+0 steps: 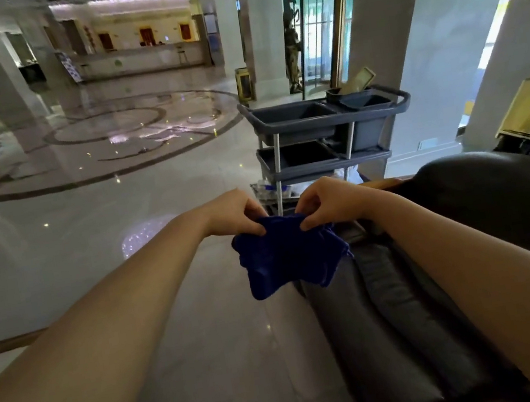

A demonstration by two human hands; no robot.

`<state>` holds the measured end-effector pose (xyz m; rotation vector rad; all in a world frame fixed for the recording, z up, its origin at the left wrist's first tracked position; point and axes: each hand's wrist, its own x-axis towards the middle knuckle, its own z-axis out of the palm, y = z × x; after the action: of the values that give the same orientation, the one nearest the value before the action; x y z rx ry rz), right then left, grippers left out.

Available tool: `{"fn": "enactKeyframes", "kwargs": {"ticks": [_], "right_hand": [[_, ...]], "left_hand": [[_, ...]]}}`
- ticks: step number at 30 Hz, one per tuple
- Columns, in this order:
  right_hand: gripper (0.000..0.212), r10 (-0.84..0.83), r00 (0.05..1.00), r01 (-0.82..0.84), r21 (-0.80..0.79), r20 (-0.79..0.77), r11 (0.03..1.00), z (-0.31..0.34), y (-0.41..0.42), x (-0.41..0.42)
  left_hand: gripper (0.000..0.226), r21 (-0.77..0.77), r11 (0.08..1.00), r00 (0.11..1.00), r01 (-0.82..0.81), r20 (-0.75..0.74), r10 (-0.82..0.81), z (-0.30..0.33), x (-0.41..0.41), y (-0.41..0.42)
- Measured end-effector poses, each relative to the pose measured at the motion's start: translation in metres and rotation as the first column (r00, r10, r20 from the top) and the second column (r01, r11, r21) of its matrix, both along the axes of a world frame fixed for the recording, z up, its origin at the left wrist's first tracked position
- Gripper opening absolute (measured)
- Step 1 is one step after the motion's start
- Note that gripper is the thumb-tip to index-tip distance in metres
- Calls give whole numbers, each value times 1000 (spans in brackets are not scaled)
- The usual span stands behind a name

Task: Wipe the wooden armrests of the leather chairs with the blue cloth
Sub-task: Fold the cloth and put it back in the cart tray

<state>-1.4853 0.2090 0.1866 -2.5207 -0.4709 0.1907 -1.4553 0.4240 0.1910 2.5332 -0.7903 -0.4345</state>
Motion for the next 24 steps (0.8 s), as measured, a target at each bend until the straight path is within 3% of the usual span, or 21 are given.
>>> {"fn": "enactKeyframes", "kwargs": {"ticks": [6,18,24], "right_hand": [[11,2,1000,-2,-23,-9,1000,-13,8,118],[18,-27,999,27,16,45,1000,-5,1,434],[11,-70,996,70,-4,54,998,-4,11,577]], "left_hand": [[16,-9,999,999,32,-15,-32,-11,119,9],[20,-9,1000,999,9,39,-9,0,433,3],[19,15,999,997,52,61,-53,-1,586,11]]}}
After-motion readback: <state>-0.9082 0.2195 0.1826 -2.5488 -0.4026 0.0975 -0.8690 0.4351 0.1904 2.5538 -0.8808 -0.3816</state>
